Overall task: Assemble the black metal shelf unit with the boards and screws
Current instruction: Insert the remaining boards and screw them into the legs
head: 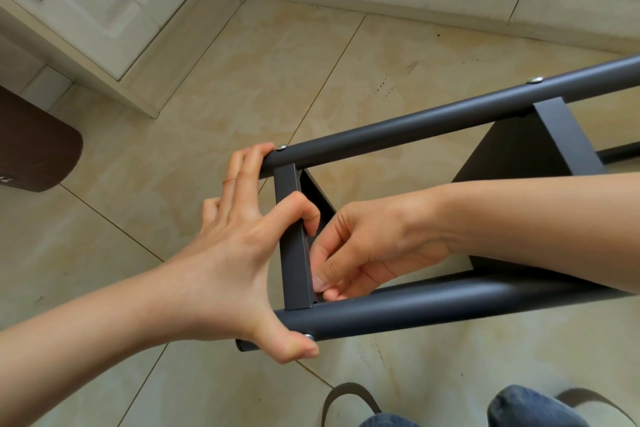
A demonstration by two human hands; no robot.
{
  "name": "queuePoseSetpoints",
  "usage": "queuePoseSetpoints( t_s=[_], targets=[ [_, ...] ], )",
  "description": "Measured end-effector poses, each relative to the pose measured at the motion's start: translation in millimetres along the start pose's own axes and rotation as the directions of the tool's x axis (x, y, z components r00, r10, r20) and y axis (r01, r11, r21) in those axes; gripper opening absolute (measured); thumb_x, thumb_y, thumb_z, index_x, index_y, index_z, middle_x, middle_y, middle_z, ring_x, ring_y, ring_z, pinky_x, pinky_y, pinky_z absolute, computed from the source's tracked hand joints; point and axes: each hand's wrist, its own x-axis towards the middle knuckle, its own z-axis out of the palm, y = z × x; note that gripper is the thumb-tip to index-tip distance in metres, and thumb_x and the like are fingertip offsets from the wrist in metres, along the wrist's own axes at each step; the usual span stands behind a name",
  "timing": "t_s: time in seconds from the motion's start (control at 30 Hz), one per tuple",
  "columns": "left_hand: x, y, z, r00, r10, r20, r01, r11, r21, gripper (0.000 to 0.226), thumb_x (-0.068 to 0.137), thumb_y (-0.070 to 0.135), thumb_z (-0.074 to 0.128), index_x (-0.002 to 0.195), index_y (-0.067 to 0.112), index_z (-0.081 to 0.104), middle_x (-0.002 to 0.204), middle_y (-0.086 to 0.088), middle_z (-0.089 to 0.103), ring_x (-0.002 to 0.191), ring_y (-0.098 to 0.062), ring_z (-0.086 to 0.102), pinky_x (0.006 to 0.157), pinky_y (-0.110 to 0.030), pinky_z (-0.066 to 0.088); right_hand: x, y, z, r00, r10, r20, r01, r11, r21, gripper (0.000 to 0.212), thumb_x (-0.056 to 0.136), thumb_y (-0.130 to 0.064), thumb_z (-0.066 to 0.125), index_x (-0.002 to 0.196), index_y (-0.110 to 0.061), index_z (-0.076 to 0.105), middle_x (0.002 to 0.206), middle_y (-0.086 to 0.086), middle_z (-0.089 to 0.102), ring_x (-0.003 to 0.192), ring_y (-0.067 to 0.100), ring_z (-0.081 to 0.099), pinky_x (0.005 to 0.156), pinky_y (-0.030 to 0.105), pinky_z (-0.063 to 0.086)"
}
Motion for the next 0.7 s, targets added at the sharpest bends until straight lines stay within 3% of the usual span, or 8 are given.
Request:
queuePoseSetpoints(
  t_s=[0.13,0.3,0.7],
  targets=[
    [-0.6,-0.2,0.1,1.0,0.013,-0.007,-0.013,1.0,0.0,0.09,0.026,0.079,0.069,0.104,0.054,0.031,0.155,0.009,-0.018,0.147,-0.026,-0.013,0.103,-0.049,0.023,0.2,-0.1,0.9,1.0,0.019,-0.013,-0.019,1.0,-0.016,0.031,0.091,-0.003,0.062,0.065,-0.017,0.073,0.071,0.003,0.068,0.07,0.013,0.065,0.076,0.025,0.057],
    [-0.7,0.0,0.3,1.0,0.025,-0.012,-0.025,1.0,0.007,0.089,0.027,0.079,0.069,0.103,0.052,0.031,0.155,0.008,-0.017,0.146,-0.027,-0.011,0.101,-0.048,0.023,1.1,-0.6,0.6,0.998,0.056,-0.014,-0.056,0.998,-0.018,0.019,0.092,-0.01,0.063,0.075,-0.014,0.071,0.076,0.002,0.07,0.073,0.012,0.066,0.069,0.023,0.057],
    [0.5,0.1,0.1,0.999,0.032,-0.008,-0.032,0.999,-0.006,0.088,0.026,0.078,0.069,0.102,0.051,0.032,0.153,0.009,-0.016,0.146,-0.024,-0.011,0.1,-0.045,0.022,6.5,5.5,0.9,0.995,0.085,0.05,-0.087,0.995,0.043,0.027,0.093,-0.013,0.062,0.068,-0.015,0.073,0.078,0.007,0.064,0.074,0.015,0.059,0.088,0.035,0.048]
  ],
)
